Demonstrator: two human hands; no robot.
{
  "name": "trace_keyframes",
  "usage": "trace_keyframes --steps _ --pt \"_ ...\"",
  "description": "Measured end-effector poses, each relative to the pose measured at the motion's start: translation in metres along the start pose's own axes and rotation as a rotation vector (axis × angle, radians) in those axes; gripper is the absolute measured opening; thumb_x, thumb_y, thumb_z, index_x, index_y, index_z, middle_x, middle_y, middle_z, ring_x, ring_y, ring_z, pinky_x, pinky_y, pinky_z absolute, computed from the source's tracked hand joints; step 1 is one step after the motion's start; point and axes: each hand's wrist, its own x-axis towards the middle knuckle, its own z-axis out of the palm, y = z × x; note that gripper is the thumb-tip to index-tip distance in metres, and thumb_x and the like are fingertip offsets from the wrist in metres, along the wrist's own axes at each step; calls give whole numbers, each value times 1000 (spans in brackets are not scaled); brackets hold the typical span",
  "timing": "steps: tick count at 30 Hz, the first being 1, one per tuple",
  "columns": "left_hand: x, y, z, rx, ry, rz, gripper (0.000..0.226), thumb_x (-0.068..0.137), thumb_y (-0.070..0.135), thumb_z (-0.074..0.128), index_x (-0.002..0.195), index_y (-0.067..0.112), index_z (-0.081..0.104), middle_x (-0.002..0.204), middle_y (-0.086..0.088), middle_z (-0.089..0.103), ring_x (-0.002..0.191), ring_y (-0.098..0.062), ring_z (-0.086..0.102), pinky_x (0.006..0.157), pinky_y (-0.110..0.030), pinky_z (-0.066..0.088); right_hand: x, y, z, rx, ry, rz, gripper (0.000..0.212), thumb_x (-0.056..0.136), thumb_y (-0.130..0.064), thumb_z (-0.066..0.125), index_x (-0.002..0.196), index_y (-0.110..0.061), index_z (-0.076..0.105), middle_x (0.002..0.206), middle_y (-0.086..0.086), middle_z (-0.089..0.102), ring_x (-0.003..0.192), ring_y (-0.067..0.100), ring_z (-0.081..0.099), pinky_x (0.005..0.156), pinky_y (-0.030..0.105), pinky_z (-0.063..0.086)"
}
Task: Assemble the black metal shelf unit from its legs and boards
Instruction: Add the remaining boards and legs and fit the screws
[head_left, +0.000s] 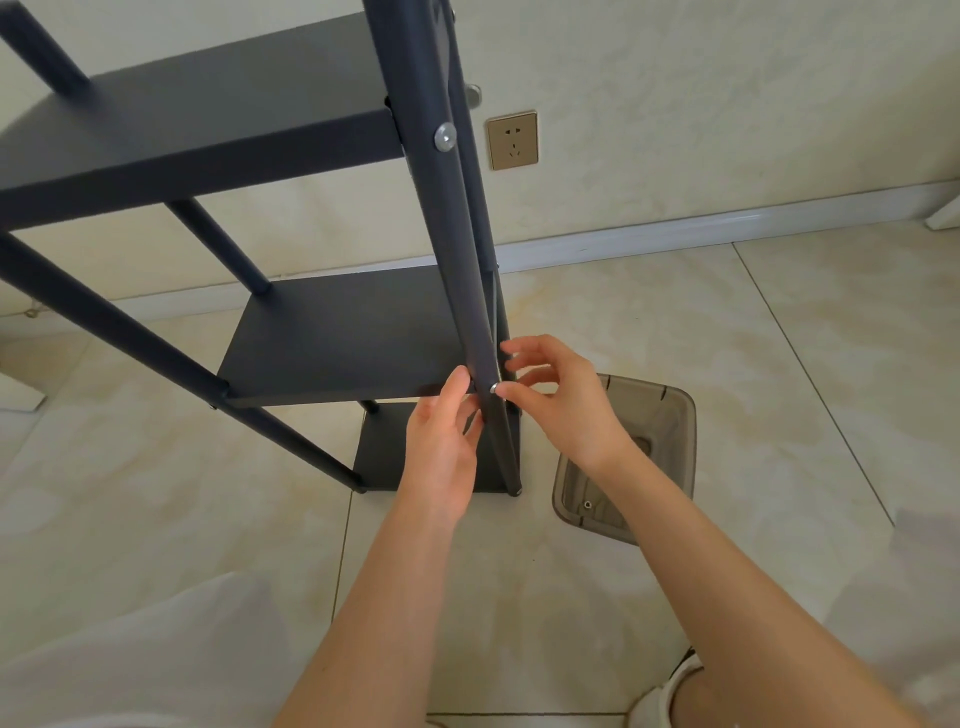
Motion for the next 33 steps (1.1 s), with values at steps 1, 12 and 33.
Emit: trace_keyframes --steps 1,12,33 --pt "-2 0 -1 0 7 2 36 96 36 64 125 15 61 122 0 70 118 -14 63 112 -34 41 2 -1 -2 11 -50 -8 44 91 -16 69 131 -25 55 119 -3 63 103 13 61 80 10 49" --pt "-26 14 -15 996 377 935 31 74 27 84 88 21 56 84 4 54 82 -13 46 72 -26 41 20 7 -17 175 -259 -3 51 87 -9 72 132 -31 59 112 3 70 109 17 66 100 44 52" --pt "25 44 -20 1485 -102 1062 74 91 68 51 142 15 56 146 -4 54 134 -10 35 112 -40 32 40 123 -34 187 -123 571 22 88 -12 71 110 -15 68 110 6 70 94 16 70 90 34 57"
